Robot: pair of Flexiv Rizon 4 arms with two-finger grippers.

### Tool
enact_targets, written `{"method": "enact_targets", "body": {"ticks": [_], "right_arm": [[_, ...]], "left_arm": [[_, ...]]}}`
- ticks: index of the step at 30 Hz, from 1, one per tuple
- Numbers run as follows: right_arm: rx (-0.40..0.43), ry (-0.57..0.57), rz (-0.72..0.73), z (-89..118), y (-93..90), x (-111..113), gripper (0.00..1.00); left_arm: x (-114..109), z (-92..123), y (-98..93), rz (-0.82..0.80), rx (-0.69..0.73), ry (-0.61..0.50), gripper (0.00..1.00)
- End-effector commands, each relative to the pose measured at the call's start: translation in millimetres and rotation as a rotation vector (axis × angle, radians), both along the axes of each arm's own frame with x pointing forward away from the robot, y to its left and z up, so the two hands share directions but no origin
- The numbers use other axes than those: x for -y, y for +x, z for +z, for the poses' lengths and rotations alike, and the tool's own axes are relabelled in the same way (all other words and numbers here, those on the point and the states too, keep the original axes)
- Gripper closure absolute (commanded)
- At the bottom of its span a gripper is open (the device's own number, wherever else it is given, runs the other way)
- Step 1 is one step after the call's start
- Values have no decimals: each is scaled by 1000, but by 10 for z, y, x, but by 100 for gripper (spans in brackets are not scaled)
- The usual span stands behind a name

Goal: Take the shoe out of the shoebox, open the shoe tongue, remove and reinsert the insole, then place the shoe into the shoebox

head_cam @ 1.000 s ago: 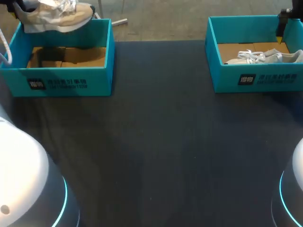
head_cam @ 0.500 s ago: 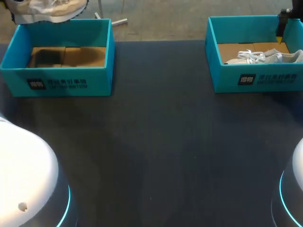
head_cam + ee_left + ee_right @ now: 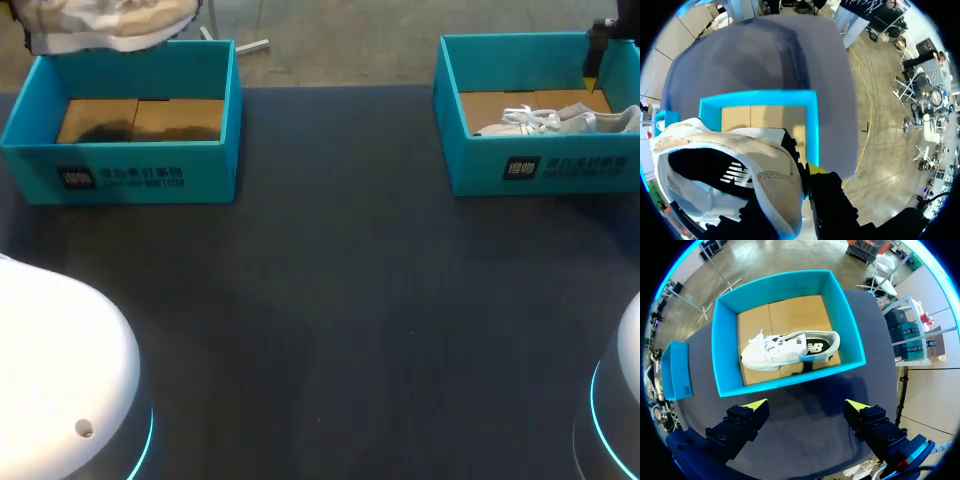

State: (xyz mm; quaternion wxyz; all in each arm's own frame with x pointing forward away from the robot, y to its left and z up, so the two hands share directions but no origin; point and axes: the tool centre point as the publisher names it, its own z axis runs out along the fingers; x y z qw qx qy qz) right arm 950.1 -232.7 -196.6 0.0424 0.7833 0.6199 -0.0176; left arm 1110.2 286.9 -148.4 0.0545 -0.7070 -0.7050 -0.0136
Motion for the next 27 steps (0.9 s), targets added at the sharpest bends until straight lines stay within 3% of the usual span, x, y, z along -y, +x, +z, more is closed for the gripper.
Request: {"method": "enact_targets", "body": {"ticks": [1, 14, 27], "right_arm": [[1, 0, -1, -2, 1, 0, 0], [1, 0, -1, -2, 1, 0, 0], [1, 0, -1, -2, 1, 0, 0]], "left_arm": [[151, 45, -881, -20, 225, 22, 100], [488, -14, -1852, -37, 289, 51, 100], [746, -14, -2299, -65, 335, 54, 100]]}}
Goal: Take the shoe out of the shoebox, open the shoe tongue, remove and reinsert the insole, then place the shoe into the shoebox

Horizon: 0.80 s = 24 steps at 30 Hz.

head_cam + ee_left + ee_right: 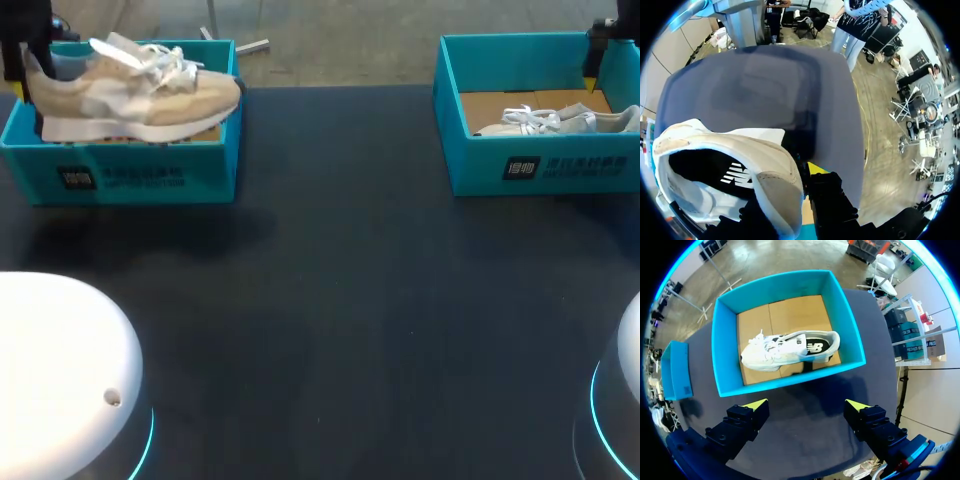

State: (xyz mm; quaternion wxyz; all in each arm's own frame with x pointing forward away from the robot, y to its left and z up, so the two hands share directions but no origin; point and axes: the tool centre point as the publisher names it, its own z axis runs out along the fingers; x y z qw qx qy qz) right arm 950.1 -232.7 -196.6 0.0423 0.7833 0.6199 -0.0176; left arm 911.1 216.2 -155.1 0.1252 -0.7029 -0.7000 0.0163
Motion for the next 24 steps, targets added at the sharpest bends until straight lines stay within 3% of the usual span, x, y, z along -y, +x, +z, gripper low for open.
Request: {"method": "enact_targets", "body": {"ticks": [1, 16, 24], "right_arm": [[1, 0, -1, -2, 1, -1, 0], [1, 0, -1, -2, 1, -1, 0], [1, 0, -1, -2, 1, -1, 0]], "left_arm": [[64, 46, -327, -90, 478, -10, 100], [551, -88, -743, -146, 449, -28, 100], [590, -104, -790, -163, 445, -24, 100]]}}
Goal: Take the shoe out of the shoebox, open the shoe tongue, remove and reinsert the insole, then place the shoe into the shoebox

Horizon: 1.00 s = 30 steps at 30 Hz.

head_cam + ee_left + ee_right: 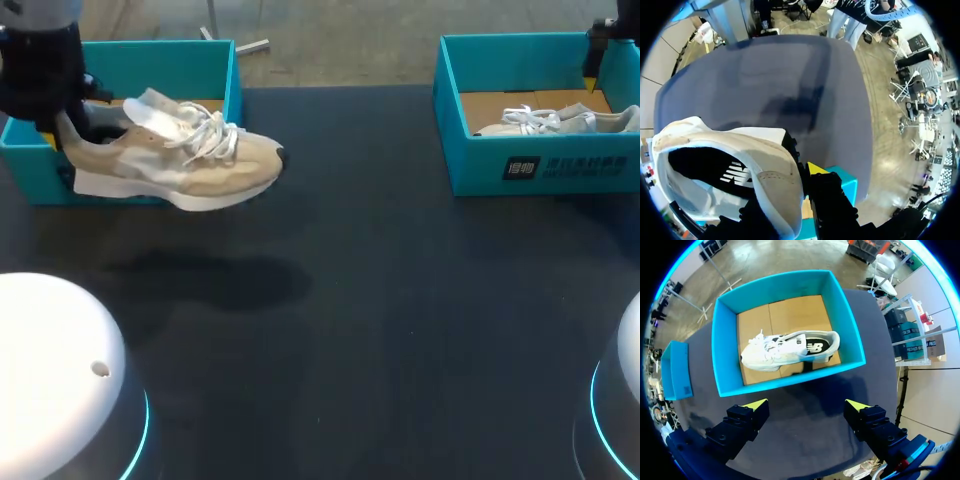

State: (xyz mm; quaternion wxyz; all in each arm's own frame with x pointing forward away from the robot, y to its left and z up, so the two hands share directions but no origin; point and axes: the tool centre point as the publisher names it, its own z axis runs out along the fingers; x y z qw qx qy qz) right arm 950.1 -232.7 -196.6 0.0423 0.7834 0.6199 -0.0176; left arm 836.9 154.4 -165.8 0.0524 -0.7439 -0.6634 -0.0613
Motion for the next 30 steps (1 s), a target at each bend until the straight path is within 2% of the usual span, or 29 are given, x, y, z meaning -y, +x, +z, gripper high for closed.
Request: {"method": "enact_targets", "body": {"ticks": [1, 10, 15, 19, 22, 26, 30], "right_arm": [[1, 0, -1, -2, 1, -1, 0], [1, 0, -1, -2, 1, -1, 0], [1, 0, -1, -2, 1, -1, 0], [1, 0, -1, -2, 1, -1, 0], [1, 0, -1, -2, 1, -1, 0], [1, 0, -1, -2, 1, -1, 0], [1, 0, -1, -2, 1, -1, 0]], "left_arm": [[-28, 3, -48, -39, 239, -30, 100], [-28, 3, -48, -39, 239, -30, 100], [173, -103, -299, -50, 216, 10, 100], [296, -185, -397, -30, 175, 40, 100], [358, -232, -475, -17, 161, 37, 100], [479, -350, -549, -3, 67, -27, 100], [643, -499, -642, -16, 16, -26, 100]]}}
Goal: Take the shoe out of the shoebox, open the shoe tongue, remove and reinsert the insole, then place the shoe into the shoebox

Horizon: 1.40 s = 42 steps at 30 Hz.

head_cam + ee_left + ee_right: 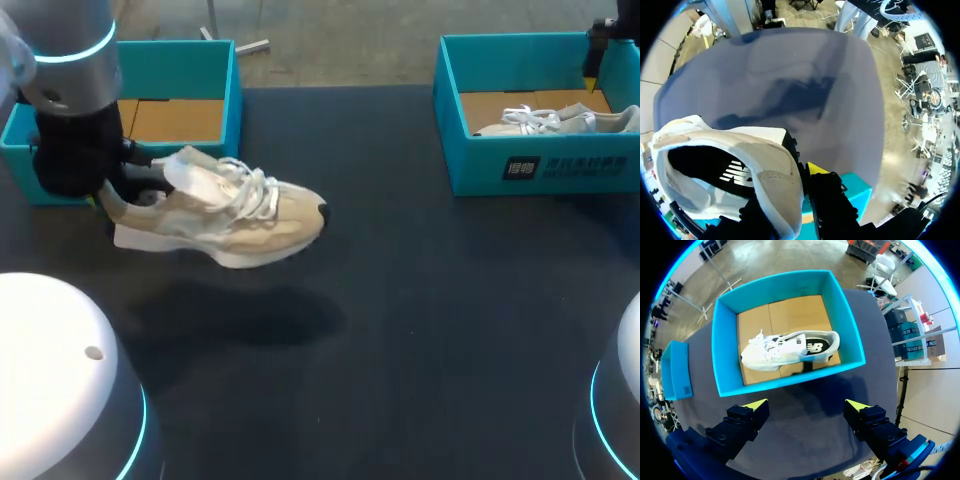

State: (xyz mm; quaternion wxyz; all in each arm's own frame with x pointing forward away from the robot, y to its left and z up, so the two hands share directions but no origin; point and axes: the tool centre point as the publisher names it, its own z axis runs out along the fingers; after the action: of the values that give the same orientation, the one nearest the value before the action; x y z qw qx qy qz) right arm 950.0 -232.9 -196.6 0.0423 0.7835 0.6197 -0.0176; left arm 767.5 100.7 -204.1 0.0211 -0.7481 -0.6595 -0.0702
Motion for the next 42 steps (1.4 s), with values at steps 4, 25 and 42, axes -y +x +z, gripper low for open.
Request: {"method": "enact_targets", "body": {"ticks": [4, 25, 42], "right_arm": [[1, -1, 0, -2, 2, -3, 0], [1, -1, 0, -2, 2, -3, 0], [1, -1, 0, -2, 2, -3, 0]], "left_arm": [[254, -240, -12, 1, -67, 23, 100], [851, -757, -430, -24, -129, 44, 100], [1246, -1192, -582, 47, -116, 63, 100]]}}
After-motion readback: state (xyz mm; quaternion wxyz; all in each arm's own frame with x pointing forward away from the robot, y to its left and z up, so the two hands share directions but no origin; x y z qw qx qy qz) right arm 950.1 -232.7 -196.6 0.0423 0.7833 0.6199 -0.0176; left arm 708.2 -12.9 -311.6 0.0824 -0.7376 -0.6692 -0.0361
